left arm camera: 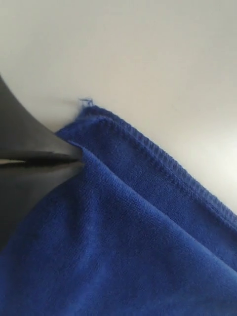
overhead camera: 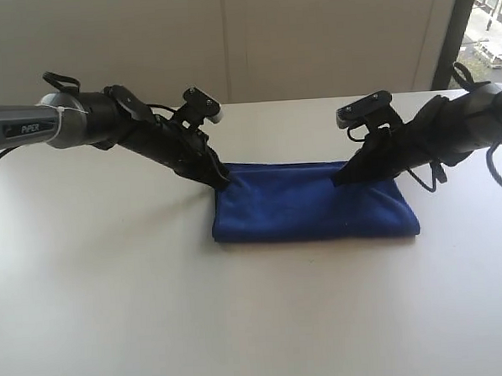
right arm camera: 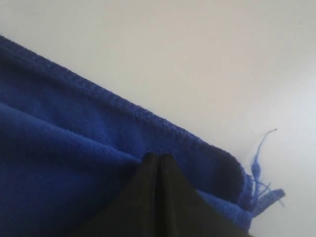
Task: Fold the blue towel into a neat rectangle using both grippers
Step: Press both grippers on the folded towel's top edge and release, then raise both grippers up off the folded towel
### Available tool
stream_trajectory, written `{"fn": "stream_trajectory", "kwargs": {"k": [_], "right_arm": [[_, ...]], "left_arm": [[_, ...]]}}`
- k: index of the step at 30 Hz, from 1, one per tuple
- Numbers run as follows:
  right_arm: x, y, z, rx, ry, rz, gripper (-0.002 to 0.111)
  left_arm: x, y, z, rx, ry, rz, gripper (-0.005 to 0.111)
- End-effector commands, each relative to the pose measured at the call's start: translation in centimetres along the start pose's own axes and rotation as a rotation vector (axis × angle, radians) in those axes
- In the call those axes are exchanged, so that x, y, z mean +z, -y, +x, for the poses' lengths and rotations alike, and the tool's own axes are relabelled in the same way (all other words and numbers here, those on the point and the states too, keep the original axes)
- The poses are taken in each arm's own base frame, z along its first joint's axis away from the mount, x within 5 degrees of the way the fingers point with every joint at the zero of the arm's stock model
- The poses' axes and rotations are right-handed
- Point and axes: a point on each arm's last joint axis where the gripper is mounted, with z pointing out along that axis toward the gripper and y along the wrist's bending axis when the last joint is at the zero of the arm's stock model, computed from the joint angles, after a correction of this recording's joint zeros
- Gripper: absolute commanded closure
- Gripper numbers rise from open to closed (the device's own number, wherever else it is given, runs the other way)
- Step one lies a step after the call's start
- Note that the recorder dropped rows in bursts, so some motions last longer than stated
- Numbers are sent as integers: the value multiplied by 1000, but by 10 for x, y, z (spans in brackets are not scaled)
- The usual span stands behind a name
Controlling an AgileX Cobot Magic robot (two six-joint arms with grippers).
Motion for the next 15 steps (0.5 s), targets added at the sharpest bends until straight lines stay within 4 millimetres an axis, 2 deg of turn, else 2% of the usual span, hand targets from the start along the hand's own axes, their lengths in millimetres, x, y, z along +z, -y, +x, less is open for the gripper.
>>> {"fn": "stream_trajectory", "kwargs": {"k": [1,5,9,12,15], "right_arm": [[-6,2,-2,-44,-3,-15,108],[-39,2,-29,-202,74,-15,108],[-73,-1,-48,-221,122,-56,108],[-78,-11,-49,-194,107,-142,108],[-65,-26,-43,-209,76,-182,108]], "left_arm": [[-6,-1,-4,13,1,0,107],[-24,0,-19,16,34,-13,107],[-53,-8,-32,38,57,-65,107],[-71,-23,-33,-9,83,-113,107],[-87,-41,-28,-75,99,-153,107]]}}
